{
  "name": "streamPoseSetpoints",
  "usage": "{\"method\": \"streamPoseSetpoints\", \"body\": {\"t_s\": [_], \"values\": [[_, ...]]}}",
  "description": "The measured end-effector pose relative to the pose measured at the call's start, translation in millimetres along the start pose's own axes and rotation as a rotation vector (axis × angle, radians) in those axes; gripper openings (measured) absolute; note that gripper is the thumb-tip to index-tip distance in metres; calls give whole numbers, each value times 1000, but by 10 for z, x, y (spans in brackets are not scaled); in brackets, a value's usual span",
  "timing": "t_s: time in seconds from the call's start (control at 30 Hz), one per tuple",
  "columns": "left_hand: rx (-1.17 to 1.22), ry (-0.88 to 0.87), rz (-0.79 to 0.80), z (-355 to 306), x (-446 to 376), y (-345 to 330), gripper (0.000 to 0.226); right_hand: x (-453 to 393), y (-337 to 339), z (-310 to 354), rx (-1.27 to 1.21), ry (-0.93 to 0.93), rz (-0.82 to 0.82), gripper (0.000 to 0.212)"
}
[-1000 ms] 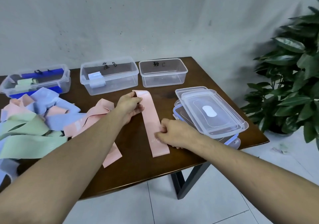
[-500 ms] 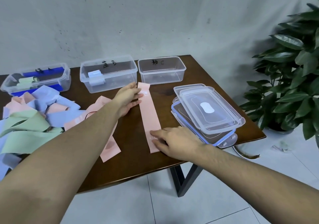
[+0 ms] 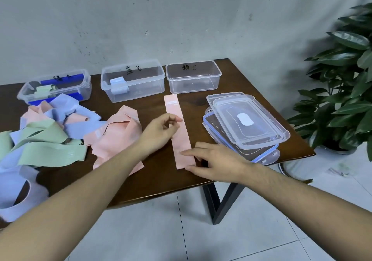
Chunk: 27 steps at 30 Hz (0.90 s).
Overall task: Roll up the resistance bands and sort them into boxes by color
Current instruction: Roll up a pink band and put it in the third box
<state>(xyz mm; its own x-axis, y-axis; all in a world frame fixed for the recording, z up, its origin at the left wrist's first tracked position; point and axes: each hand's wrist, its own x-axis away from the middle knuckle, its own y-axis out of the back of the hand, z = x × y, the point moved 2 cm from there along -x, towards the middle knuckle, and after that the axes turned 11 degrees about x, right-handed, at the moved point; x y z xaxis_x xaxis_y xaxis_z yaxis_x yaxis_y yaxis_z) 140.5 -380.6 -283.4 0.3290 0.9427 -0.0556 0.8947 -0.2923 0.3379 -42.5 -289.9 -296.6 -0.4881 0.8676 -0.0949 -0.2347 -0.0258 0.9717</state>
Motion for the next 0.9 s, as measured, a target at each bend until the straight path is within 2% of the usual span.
{"method": "streamPoseSetpoints", "body": {"t_s": [0.27,0.33,0.43,0.53,0.63,0.9], "values": [[-311,-259,148,41,738,-137,26,106,-118,18,-21,40,-174,42],[-447,-323,135,109,821,-150,32,131,-120,41,-17,41,-205,39],[-556,-402,70,141,892,-163,25,135,-113,57,-30,67,-238,26],[-577,-469,14,142,923,-212,14,119,-106,52,-19,99,-275,15],[-549,-491,-27,149,956,-259,15,115,-130,55,7,133,-318,11],[-483,-417,7,163,1030,-262,22,221,-213,54,-85,134,-329,18]]}}
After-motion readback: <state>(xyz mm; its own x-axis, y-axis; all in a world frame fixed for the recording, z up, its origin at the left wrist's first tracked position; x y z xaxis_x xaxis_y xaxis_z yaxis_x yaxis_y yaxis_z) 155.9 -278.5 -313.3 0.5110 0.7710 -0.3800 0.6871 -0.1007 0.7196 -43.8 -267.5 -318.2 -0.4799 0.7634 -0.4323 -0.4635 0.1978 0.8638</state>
